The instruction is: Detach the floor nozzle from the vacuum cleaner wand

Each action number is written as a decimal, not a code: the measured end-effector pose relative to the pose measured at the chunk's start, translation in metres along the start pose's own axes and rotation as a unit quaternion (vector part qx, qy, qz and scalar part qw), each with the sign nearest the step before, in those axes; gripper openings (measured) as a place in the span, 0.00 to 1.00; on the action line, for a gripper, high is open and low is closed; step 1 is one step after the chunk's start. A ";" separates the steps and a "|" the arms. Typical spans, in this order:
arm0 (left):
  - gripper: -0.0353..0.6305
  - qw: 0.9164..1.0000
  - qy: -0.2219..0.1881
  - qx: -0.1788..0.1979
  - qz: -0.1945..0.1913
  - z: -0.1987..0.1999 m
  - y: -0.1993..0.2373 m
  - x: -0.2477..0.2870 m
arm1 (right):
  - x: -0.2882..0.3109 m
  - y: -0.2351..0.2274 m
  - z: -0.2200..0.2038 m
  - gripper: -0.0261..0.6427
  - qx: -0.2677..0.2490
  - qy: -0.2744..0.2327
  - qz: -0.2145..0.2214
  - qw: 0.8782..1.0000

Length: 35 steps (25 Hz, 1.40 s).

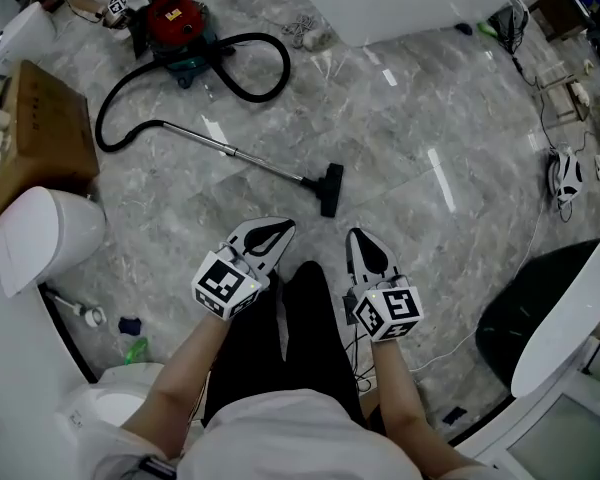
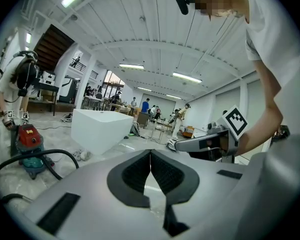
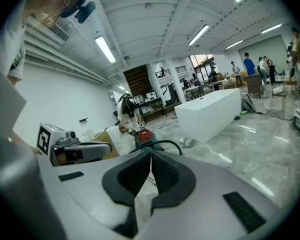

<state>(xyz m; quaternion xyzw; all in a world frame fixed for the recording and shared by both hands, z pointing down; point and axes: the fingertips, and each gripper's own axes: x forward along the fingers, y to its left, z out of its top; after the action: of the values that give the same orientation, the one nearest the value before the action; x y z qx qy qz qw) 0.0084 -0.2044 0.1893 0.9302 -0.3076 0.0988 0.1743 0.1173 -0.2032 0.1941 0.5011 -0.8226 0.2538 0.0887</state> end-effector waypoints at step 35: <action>0.07 0.999 0.030 0.035 -0.016 -0.355 0.176 0.159 | 0.223 -0.174 -0.302 0.07 -0.064 0.015 0.062 0.996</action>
<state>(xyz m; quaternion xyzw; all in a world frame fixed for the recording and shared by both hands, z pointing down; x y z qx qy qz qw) 0.0006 -0.2851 0.6082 0.9371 -0.2838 0.1346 0.1521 0.1283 -0.2886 0.5990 0.4390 -0.8650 0.2128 0.1173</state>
